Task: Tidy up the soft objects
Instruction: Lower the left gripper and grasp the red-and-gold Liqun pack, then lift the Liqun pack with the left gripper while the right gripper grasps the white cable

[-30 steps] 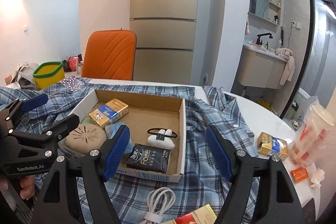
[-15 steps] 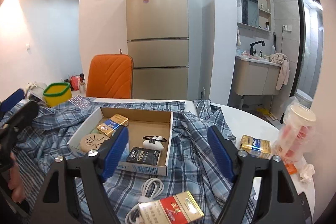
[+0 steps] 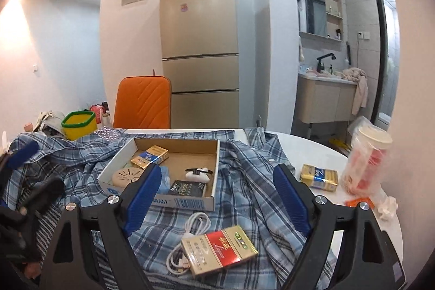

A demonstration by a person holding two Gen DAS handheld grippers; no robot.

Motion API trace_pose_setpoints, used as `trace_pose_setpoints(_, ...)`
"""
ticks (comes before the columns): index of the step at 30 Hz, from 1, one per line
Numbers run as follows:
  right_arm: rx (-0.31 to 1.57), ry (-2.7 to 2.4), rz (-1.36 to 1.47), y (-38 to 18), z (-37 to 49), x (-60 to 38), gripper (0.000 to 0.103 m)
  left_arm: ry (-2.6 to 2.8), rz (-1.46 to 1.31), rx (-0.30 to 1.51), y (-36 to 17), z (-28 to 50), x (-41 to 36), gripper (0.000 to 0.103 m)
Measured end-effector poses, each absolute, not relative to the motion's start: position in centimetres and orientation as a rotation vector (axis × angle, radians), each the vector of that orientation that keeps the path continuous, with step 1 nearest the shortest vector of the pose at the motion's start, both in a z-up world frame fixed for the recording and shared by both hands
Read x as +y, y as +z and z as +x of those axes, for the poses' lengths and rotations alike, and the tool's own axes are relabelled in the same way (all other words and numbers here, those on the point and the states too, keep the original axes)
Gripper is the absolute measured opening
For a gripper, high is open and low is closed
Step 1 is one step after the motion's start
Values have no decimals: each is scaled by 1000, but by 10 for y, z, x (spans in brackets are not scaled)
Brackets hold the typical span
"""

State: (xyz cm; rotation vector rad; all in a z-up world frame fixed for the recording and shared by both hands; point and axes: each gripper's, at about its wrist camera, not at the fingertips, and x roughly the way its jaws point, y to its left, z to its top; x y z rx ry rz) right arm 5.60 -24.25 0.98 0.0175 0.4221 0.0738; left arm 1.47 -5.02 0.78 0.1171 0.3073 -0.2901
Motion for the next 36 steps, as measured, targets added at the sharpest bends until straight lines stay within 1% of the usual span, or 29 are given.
trace_pose_setpoints(6,491,91,26,0,56,-258,86,-488,221,528,-10,47,-85,102)
trace_pose_setpoints(7,502,90,26,-2,57,-261,85,-523,237,564,-15,50,-93,102)
trace_pose_setpoints(8,512,89,26,-4,58,-263,81,-549,252,594,-20,55,-100,100)
trace_pose_setpoints(10,539,92,34,-9,61,-270,77,-562,277,636,-29,64,-112,100)
trace_pose_setpoints(12,569,102,59,-15,64,-278,73,-617,297,690,-35,71,-123,96)
trace_pose_setpoints(14,596,108,75,-21,67,-285,64,-673,322,731,-40,75,-133,95)
trace_pose_setpoints(16,611,106,69,-26,69,-288,59,-716,360,756,-45,78,-146,92)
trace_pose_setpoints(17,615,104,65,-28,69,-290,58,-733,379,771,-47,79,-152,86)
trace_pose_setpoints(18,615,101,64,-29,68,-292,58,-758,397,794,-52,81,-158,83)
trace_pose_setpoints(19,615,100,63,-29,69,-293,58,-786,415,820,-56,84,-165,78)
trace_pose_setpoints(25,618,90,57,-32,70,-301,58,-829,500,852,-69,85,-190,76)
trace_pose_setpoints(27,625,87,62,-35,72,-304,58,-834,514,866,-72,87,-196,68)
trace_pose_setpoints(28,628,87,64,-36,73,-304,58,-834,522,873,-75,88,-197,54)
trace_pose_setpoints(32,635,89,75,-37,75,-307,58,-834,525,885,-78,91,-200,55)
trace_pose_setpoints(36,621,88,74,-34,72,-307,58,-813,446,834,-63,87,-185,55)
